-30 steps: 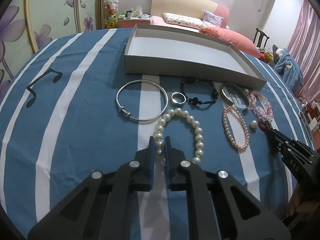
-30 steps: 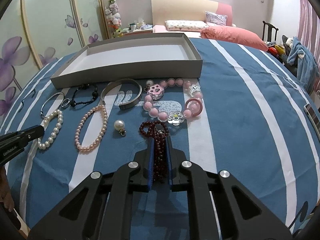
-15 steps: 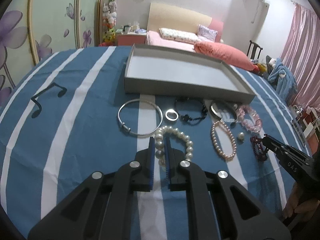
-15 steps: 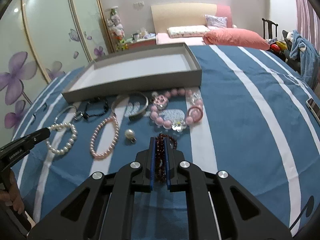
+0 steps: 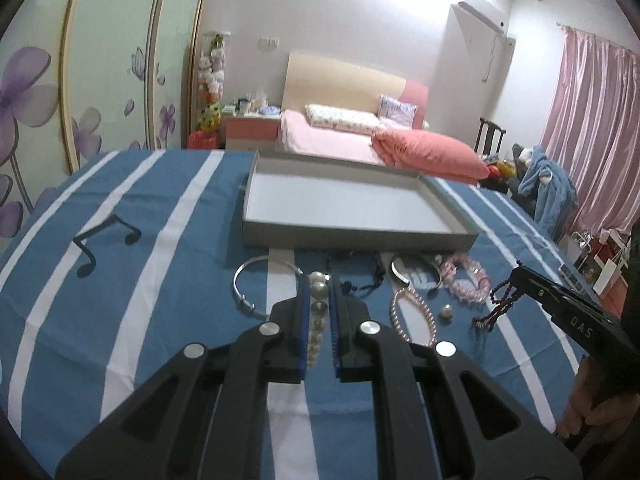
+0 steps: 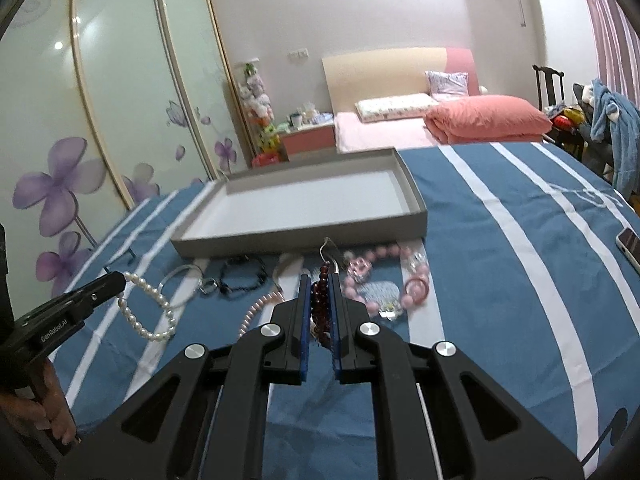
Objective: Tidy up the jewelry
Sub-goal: 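Lift both held bracelets and carry them over the gray tray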
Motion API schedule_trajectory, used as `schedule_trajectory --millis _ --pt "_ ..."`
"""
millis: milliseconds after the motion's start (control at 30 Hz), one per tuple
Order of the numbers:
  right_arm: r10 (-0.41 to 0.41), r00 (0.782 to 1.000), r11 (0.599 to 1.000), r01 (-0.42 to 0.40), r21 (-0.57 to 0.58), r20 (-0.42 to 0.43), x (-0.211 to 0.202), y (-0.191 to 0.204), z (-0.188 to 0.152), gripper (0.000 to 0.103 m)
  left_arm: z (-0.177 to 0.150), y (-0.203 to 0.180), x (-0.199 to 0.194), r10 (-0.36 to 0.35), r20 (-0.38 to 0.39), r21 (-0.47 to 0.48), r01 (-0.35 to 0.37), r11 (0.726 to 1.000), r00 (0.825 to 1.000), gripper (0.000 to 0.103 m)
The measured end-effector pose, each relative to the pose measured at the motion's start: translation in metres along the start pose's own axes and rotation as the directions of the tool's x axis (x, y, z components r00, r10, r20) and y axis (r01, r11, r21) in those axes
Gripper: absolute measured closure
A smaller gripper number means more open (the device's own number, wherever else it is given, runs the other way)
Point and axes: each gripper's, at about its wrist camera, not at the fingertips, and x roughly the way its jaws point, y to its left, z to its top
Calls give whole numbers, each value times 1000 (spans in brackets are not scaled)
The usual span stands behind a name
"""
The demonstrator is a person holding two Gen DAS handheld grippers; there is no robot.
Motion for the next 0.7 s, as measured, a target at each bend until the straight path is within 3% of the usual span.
schedule_trajectory --millis 400,700 --pt "41 989 999 -35 -41 145 -14 16 38 94 47 -5 -21 5 132 40 -11 999 991 93" --pt "44 970 997 -27 -70 241 2 21 81 94 90 -16 -5 14 198 50 -25 998 980 93"
